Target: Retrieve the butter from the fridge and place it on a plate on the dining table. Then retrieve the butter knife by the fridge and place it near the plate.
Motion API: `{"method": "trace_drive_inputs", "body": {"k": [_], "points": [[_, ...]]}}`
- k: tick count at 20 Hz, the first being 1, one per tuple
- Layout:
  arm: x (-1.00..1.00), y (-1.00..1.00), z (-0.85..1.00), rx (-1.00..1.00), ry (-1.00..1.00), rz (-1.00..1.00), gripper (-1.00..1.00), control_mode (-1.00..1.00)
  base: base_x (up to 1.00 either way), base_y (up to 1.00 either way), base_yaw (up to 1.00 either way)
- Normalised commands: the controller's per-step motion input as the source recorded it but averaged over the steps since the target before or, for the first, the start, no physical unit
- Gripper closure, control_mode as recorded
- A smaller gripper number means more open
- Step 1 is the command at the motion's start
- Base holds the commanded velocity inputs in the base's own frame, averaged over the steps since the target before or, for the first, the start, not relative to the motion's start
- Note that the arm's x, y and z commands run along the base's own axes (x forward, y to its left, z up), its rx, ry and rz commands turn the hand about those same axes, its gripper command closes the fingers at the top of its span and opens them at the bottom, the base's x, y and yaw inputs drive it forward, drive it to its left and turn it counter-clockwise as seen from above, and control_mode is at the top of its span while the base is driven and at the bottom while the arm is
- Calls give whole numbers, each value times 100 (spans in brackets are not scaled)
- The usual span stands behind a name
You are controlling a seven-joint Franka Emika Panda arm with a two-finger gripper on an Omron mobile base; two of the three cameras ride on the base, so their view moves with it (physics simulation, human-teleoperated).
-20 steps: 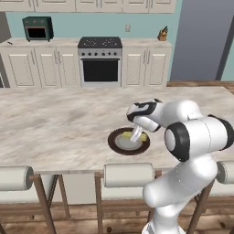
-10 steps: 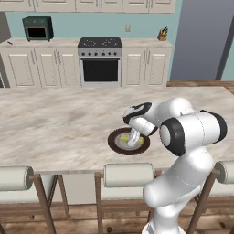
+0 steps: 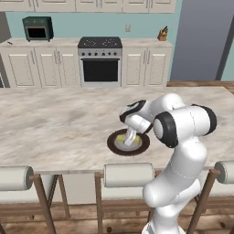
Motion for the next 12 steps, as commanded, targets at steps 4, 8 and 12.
{"method": "trace_drive_inputs", "body": {"k": [4, 8, 12], "points": [[9, 1, 0, 0, 0, 1, 100, -100, 0, 0, 0], [0, 1, 0, 0, 0, 0, 100, -100, 0, 0, 0], [0, 3, 0, 0, 1, 0, -100, -100, 0, 0, 0]]}}
